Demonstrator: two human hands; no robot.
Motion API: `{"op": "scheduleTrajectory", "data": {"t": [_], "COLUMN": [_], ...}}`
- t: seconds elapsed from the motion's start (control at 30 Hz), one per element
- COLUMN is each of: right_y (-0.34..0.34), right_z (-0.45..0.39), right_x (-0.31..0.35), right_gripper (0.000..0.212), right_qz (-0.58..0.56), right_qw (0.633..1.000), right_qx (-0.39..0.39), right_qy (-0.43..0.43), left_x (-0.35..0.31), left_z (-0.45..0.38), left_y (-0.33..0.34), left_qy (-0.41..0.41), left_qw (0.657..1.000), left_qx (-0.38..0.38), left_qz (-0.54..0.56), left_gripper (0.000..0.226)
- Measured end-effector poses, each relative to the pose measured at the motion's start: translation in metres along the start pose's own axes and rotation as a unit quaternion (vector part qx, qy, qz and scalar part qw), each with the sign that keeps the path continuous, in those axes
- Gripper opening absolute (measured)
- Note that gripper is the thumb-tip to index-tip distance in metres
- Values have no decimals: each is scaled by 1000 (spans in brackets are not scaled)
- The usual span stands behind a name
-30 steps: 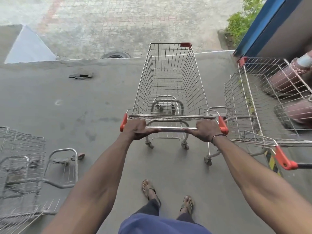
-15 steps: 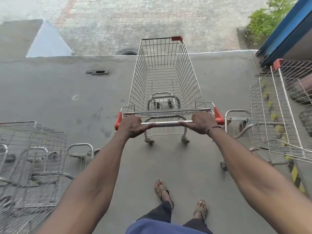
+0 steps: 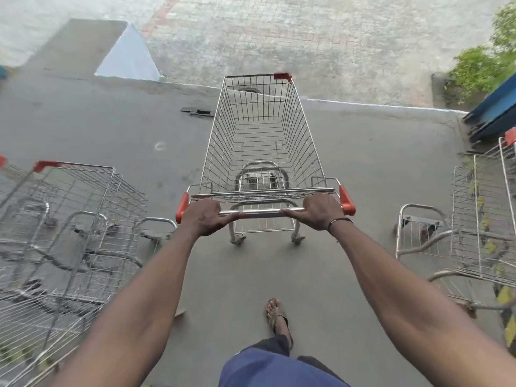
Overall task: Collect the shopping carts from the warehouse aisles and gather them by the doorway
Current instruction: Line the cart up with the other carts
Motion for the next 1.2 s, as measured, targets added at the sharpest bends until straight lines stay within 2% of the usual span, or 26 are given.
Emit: {"op": "scheduleTrajectory", "data": {"t": [0.3, 0.47, 0.73, 0.97, 1.1, 1.2], "right_y": [18, 29, 42, 53, 67, 79], "right_z": [45, 87, 147, 190, 213, 229], "right_x": [103, 158, 229, 277, 301, 314], "right_gripper": [89, 92, 91, 87, 90, 92], "right_qz": [-25, -17, -5, -2, 0, -6], "right_qw": [999, 999, 999, 1000, 1000, 999], "right_qx": [-2, -4, 2, -4, -6, -10], "right_qy": [-32, -36, -37, -10, 20, 43], "left_x": [71, 101, 154, 181, 200, 212], "left_z": [108, 171, 244, 296, 316, 329], "left_y": [1, 4, 27, 25, 27, 34], "left_qy": [-20, -20, -3, 14, 43, 61], "left_qw": [1000, 1000, 1000, 1000, 999, 998], "left_qx": [14, 18, 17, 16, 11, 4], "left_qz": [-4, -10, 0, 0, 3, 7], "left_gripper": [104, 92, 108, 103, 115, 101]}}
Point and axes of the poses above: each hand's wrist, its own z-axis away from the middle knuckle, its own y-axis out of the palm, x = y × z, the point moved 1 cm from there along -z, towards the middle knuckle, and after that the axes turned 7 degrees about -x, right-handed, at the moved point
